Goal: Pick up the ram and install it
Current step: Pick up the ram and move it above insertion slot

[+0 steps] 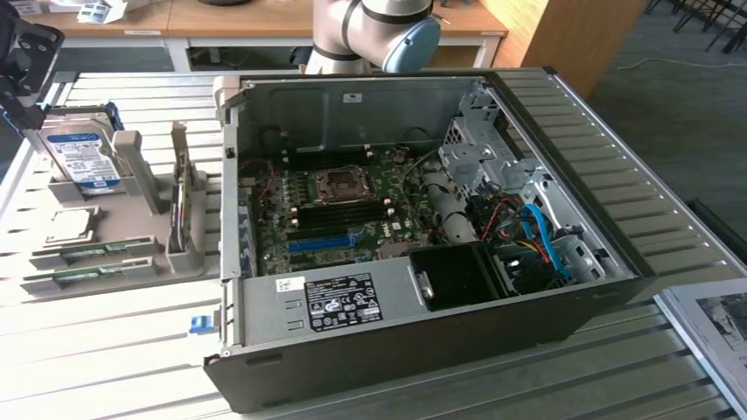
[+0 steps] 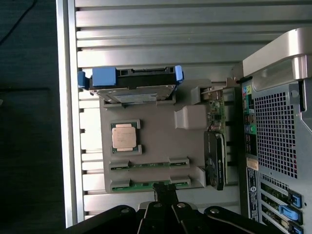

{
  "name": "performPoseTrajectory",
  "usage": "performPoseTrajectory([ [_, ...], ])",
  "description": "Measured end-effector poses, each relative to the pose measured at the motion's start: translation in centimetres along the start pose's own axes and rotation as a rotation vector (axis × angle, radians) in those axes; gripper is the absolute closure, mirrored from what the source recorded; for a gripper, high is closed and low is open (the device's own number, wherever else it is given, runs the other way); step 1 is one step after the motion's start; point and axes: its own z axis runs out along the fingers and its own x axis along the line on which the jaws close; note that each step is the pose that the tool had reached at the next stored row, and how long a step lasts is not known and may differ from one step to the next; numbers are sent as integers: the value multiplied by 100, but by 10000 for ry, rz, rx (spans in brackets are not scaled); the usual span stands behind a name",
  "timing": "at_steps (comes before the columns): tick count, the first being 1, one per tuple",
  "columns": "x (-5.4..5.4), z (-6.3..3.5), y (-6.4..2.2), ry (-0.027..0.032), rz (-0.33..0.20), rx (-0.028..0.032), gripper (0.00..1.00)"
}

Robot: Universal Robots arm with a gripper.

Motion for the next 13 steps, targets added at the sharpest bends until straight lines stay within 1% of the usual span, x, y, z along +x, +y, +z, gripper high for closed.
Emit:
performPoseTrajectory([
  [9, 0, 0, 0, 0, -5, 0, 90],
  [13, 0, 0, 0, 7, -181, -4, 90],
])
